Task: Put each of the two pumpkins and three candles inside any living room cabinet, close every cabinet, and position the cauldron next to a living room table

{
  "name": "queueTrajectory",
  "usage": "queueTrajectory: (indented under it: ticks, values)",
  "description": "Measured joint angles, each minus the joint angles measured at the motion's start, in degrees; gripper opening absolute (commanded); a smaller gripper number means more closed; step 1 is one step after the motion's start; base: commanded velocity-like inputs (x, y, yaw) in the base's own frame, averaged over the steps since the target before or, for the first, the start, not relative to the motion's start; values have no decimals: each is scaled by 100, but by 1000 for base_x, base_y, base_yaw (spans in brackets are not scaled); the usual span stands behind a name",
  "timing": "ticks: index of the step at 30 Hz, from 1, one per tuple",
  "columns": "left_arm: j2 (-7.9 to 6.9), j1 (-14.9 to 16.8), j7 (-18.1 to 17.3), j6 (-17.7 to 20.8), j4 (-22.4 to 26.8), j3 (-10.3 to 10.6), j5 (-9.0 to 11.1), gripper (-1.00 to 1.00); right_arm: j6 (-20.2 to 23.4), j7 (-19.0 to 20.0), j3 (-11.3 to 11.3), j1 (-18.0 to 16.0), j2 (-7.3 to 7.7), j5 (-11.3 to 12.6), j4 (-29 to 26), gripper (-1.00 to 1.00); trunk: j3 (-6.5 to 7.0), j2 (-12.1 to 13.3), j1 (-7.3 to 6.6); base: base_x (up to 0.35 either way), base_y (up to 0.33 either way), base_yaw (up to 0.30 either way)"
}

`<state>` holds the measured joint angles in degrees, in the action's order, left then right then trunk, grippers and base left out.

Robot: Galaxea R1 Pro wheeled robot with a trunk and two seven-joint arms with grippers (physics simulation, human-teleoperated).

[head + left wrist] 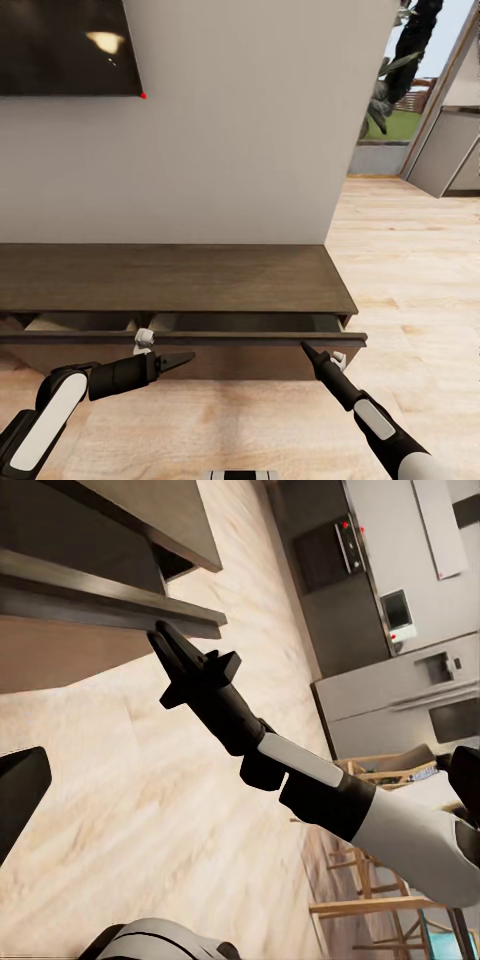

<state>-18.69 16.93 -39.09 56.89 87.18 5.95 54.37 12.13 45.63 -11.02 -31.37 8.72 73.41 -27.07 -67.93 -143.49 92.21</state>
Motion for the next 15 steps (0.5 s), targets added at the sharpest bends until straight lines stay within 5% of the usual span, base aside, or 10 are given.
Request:
queueTrajectory:
  ticks: [15]
  values:
    - [0, 1, 0, 0, -2, 10, -2, 100, -32, 5, 8, 0, -2, -40, 1, -100, 0, 0, 0, -132, 0, 0]
